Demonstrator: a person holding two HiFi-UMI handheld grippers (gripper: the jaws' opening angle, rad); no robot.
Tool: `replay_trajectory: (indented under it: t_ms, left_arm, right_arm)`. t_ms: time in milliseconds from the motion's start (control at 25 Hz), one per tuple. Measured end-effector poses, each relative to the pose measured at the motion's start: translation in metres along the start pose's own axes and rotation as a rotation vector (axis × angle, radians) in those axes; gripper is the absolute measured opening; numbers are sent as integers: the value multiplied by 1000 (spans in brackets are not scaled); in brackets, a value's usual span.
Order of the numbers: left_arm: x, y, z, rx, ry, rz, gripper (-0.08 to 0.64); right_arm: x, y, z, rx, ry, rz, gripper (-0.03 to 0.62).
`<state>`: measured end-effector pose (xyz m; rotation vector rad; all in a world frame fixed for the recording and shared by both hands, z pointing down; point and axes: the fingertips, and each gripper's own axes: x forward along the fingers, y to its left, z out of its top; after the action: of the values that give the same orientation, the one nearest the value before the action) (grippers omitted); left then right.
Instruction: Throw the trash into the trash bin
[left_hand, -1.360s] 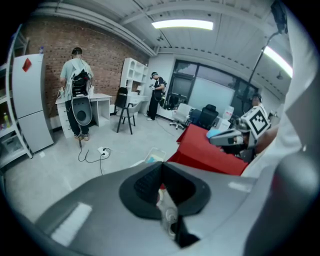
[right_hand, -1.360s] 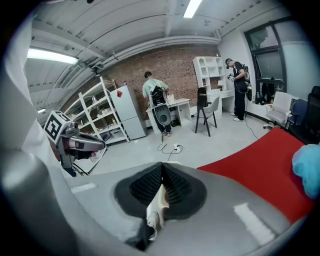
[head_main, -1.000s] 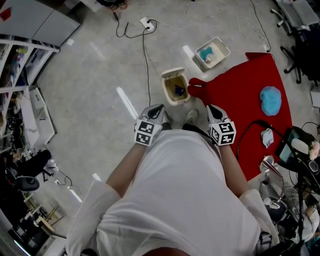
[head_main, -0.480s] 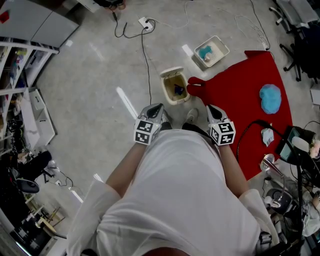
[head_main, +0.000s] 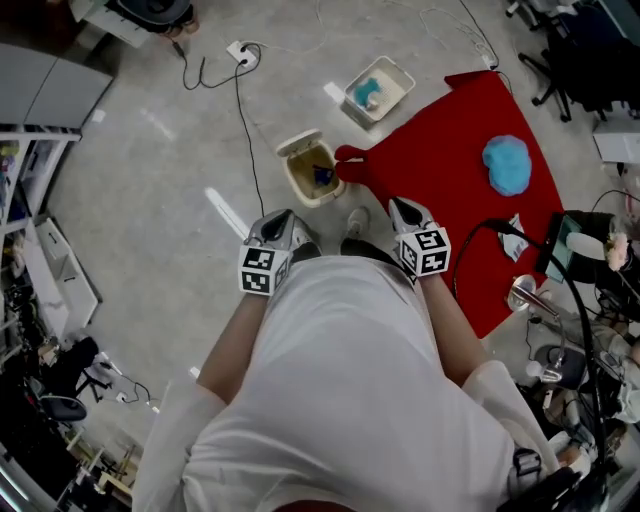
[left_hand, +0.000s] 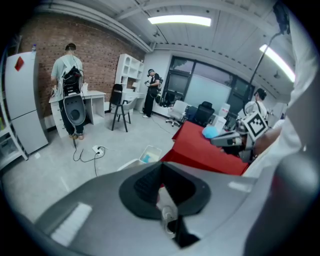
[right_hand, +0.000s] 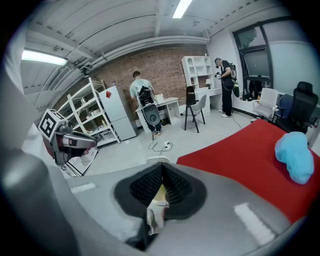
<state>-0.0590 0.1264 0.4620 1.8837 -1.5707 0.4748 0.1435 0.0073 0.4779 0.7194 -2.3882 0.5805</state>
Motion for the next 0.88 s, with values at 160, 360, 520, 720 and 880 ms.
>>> replay_trajectory:
  t_ms: [160, 360, 520, 720, 880]
  left_arm:
    - [11, -12, 1, 11, 6, -4, 5]
    - [24, -23, 5, 15, 11, -7, 5]
    - [34, -30, 7, 18, 19, -6, 5]
    - [49, -39, 10, 25, 38, -13, 5]
    - [60, -52, 12, 38, 60, -27, 5]
  right_arm:
    - [-14, -41, -9, 25, 4, -61, 35]
    - [-33, -92, -17, 53, 4, -142, 49]
    - [-49, -131, -26, 76, 11, -202, 58]
    - [-69, -184, -48, 122, 42, -297, 72]
    - [-93, -221, -68, 163, 64, -370, 81]
